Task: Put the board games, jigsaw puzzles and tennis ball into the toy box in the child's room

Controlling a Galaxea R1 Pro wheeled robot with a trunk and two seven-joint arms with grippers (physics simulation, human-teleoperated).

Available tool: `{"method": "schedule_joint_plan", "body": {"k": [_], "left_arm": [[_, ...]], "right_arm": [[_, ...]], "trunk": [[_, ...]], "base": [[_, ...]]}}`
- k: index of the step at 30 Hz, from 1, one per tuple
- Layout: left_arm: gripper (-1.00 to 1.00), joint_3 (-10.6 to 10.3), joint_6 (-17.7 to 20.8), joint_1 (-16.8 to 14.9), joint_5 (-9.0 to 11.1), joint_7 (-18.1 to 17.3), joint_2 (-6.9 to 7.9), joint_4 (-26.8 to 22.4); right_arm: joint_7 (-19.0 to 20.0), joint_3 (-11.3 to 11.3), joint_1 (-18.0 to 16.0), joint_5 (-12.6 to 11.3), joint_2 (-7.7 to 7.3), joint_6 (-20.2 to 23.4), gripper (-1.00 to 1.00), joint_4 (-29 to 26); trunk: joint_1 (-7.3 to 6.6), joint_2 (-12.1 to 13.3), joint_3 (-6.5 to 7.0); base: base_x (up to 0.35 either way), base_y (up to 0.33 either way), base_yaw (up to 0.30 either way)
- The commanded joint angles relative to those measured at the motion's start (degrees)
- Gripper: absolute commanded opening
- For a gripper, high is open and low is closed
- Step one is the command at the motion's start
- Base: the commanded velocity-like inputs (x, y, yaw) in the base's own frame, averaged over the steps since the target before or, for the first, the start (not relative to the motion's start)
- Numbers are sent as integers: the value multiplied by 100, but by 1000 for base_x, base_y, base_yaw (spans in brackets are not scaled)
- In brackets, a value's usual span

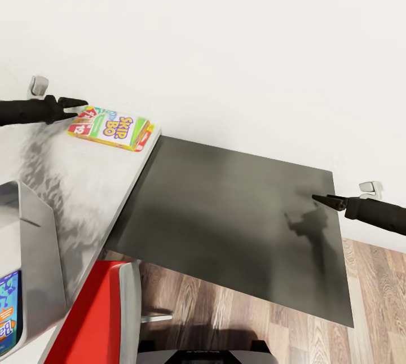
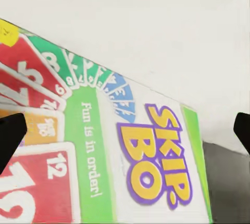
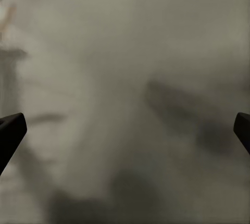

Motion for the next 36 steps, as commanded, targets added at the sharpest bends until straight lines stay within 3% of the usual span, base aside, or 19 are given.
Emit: {"method": "schedule_joint_plan", "body": {"k": [1, 4, 9, 15, 18, 29, 36], "left_arm": [[100, -36, 54, -2, 83, -16, -4, -44], [100, -50, 132, 7, 213, -38, -29, -156], [100, -88, 107, 17, 208, 51, -23, -184], [100, -68, -228, 162, -5, 1618, -26, -179], [100, -53, -316, 172, -30, 1871, -28, -178], [100, -47, -452, 184, 7, 1986, -60, -185], [100, -38, -651, 440, 54, 1974, -249, -164]], "right_arm": [[33, -5, -4, 19, 0, 19, 100, -1], [33, -8, -5, 19, 1, 19, 100, -1], [33, -9, -9, 19, -7, 19, 100, -1], [33, -29, -8, 19, -34, 19, 100, -1], [33, -78, -7, 19, -40, 19, 100, -1], [38, -106, -4, 19, -43, 19, 100, -1], [39, -133, -4, 19, -43, 19, 100, -1]], "trunk": [[0, -2, -4], [0, -2, -4], [0, -2, -4], [0, -2, -4], [0, -2, -4], [0, -2, -4], [0, -2, -4]], "base": [[0, 0, 0], [0, 0, 0], [0, 0, 0], [0, 0, 0], [0, 0, 0], [0, 0, 0], [0, 0, 0]]}}
